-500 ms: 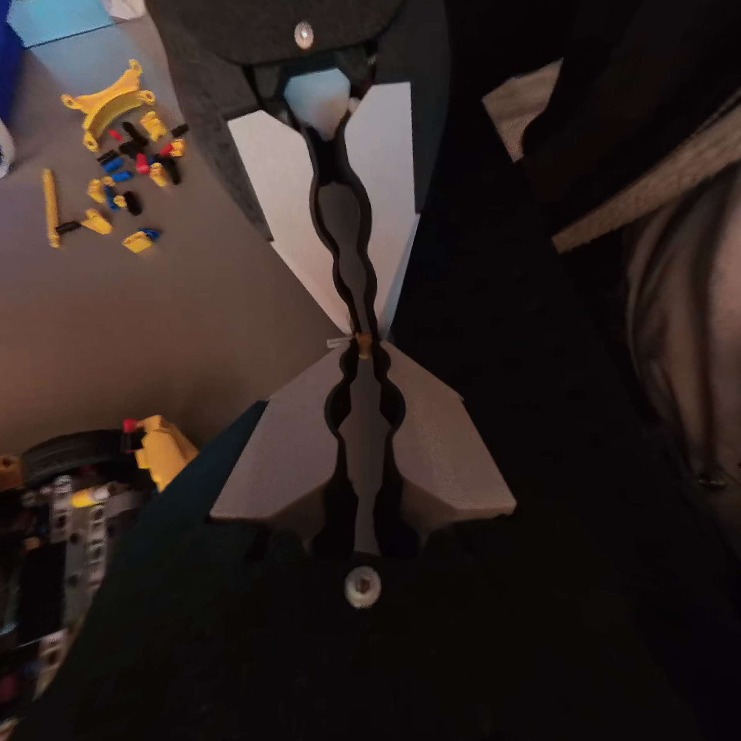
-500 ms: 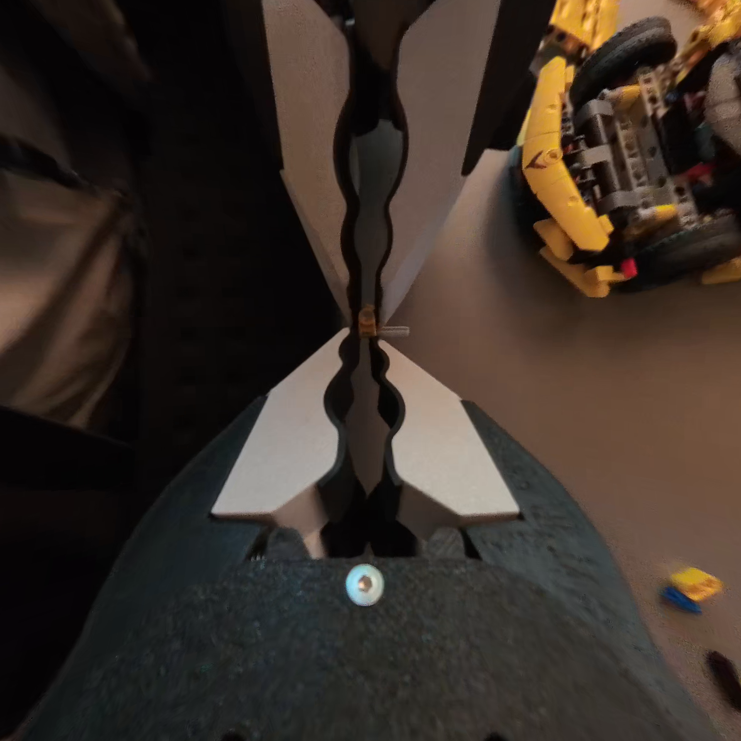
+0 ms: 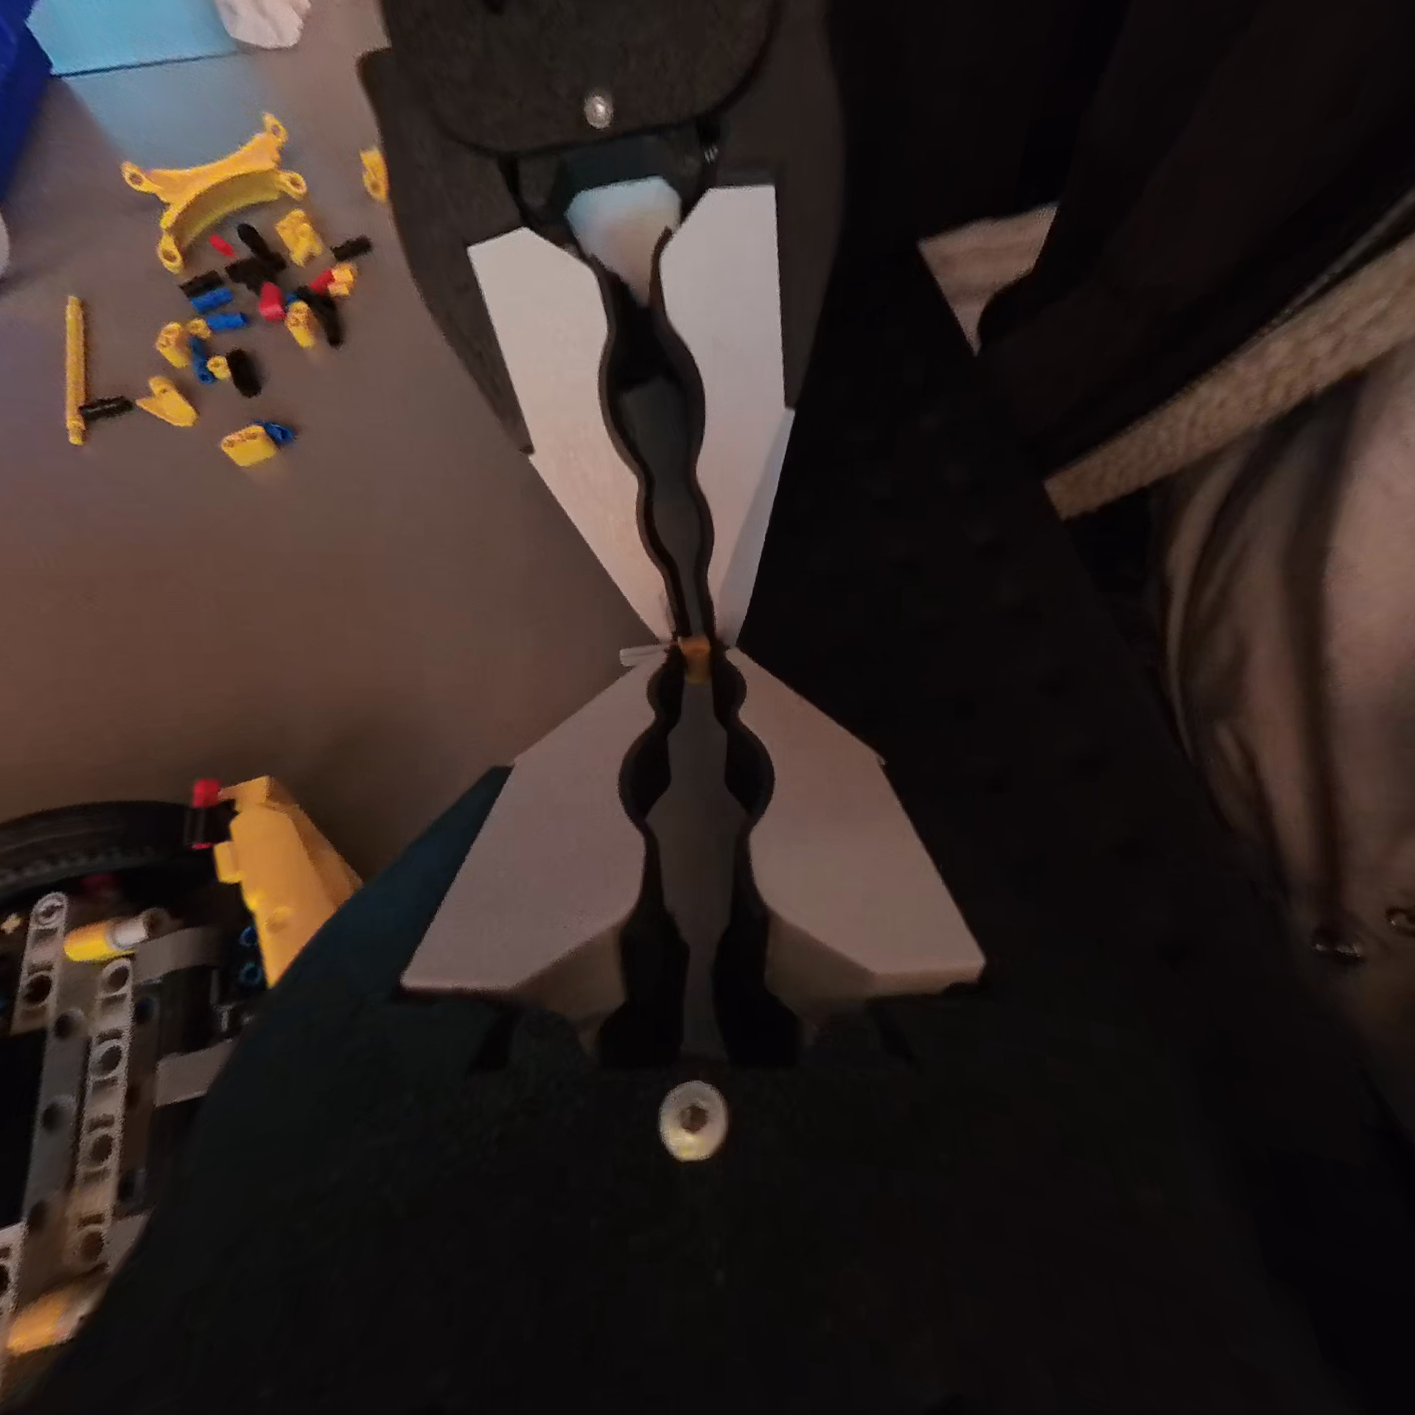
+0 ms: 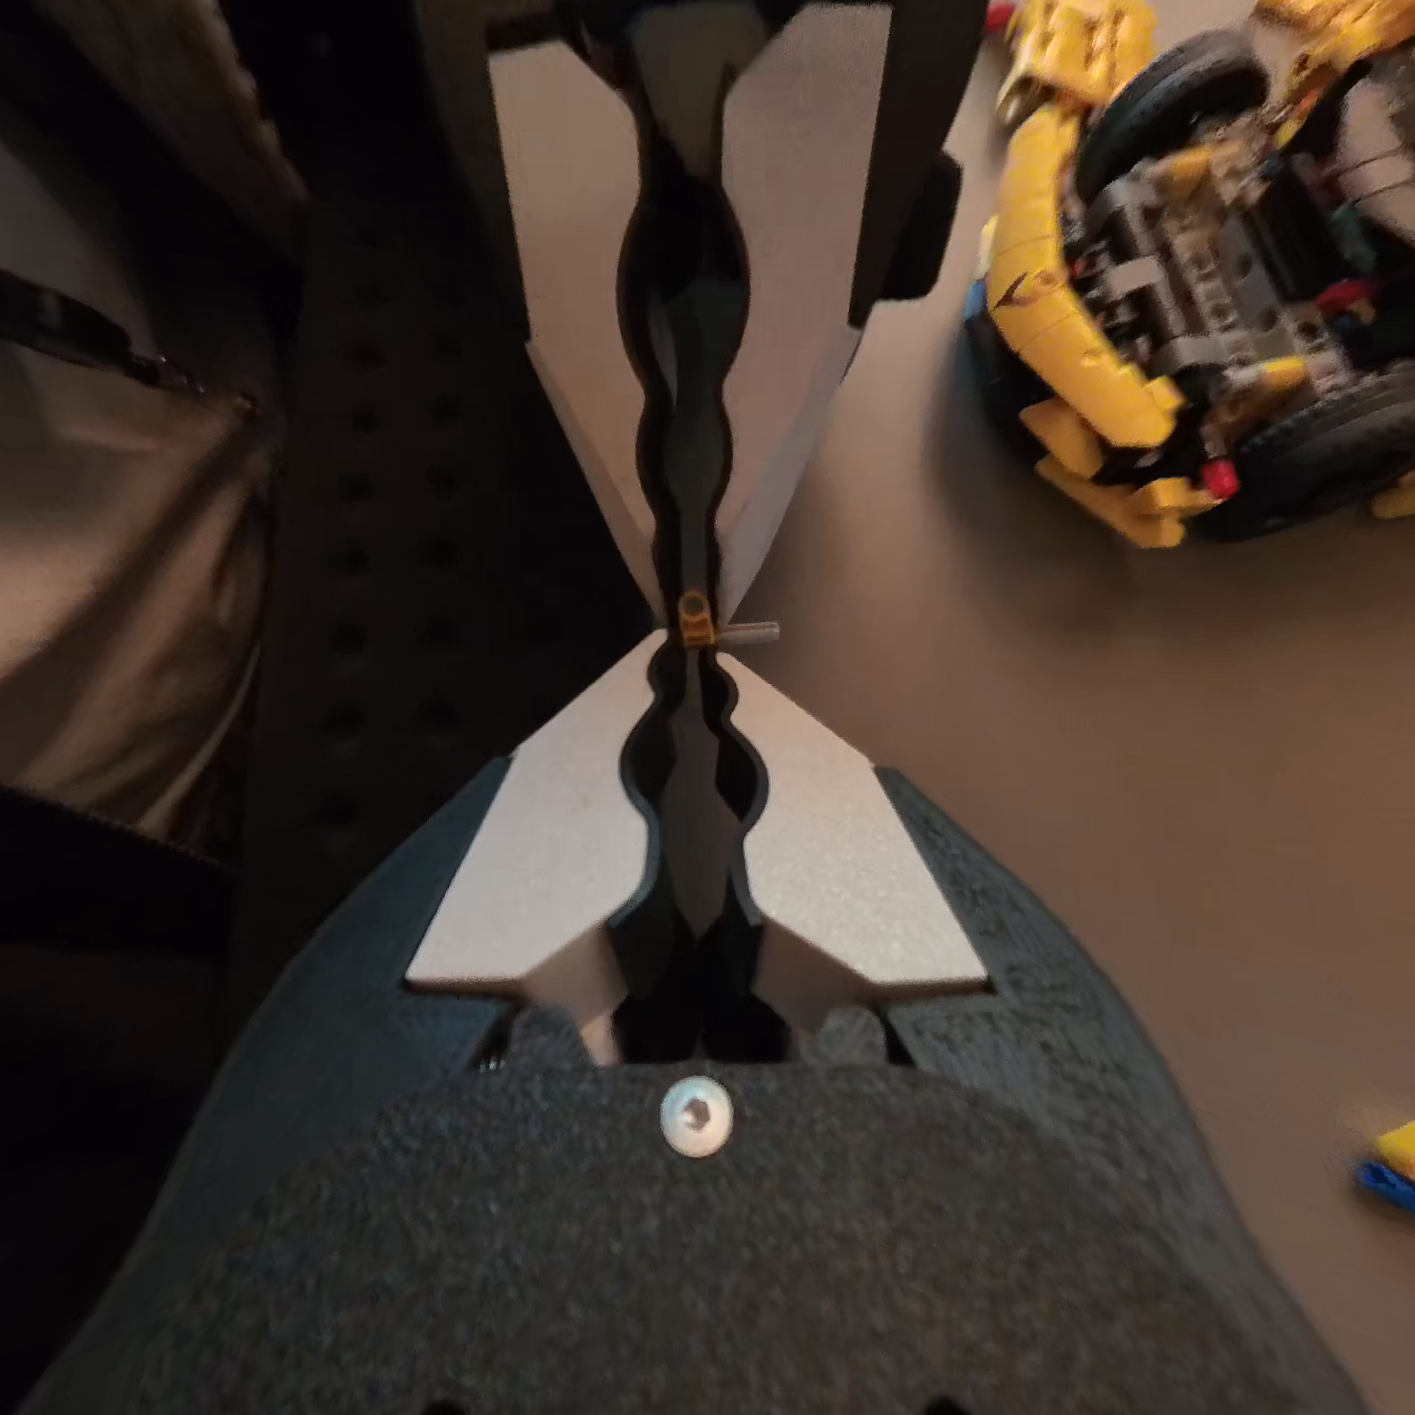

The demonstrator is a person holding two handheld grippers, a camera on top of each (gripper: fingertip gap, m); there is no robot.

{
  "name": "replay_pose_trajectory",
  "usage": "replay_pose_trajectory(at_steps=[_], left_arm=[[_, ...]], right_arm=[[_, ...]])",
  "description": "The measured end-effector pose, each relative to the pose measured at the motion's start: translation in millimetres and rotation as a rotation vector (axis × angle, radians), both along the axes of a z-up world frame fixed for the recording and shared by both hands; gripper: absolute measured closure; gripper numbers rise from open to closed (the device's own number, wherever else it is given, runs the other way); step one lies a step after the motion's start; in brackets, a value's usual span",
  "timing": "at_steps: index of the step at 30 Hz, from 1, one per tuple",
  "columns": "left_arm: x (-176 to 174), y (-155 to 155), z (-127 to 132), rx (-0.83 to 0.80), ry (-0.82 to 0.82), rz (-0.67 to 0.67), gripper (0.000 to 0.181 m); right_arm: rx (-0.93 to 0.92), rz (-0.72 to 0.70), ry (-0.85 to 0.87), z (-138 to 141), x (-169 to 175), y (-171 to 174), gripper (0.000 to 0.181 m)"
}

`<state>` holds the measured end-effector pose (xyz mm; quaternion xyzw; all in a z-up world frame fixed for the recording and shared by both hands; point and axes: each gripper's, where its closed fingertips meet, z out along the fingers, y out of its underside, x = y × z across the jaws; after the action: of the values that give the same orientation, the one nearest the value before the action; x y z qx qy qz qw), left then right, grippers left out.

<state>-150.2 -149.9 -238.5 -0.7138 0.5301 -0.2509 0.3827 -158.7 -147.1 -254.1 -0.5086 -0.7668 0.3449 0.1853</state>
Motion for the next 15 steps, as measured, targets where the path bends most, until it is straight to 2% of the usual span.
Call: replay_pose_trajectory(at_steps=[6, 9, 10, 11, 13, 14, 15], left_arm=[[-1, 2, -5, 0.053, 0.05, 0.003, 0.175], [-7, 13, 12, 0.123, -0.001, 0.045, 0.174], [-10, 17, 21, 0.174, -0.028, 0.068, 0.174], [-12, 20, 31, 0.226, -0.055, 0.087, 0.174], [-13, 22, 48, 0.3, -0.114, 0.1, 0.174], [-10, 19, 55, 0.325, -0.139, 0.087, 0.174], [-8, 18, 60, 0.36, -0.149, 0.083, 0.175]], right_arm=[[-0.025, -0.009, -0.037, -3, 2, -2, 0.181], [-0.153, -0.095, 0.038, 15, -3, 7, 0.181], [-0.249, -0.1, 0.074, 26, -2, 8, 0.178], [-0.382, -0.118, 0.112, 42, -2, 11, 0.166], [-0.691, -0.207, 0.168, 70, -4, 21, 0.153], [-0.846, -0.209, 0.182, 82, -5, 21, 0.148], [-0.992, -0.223, 0.207, 93, -8, 22, 0.152]])
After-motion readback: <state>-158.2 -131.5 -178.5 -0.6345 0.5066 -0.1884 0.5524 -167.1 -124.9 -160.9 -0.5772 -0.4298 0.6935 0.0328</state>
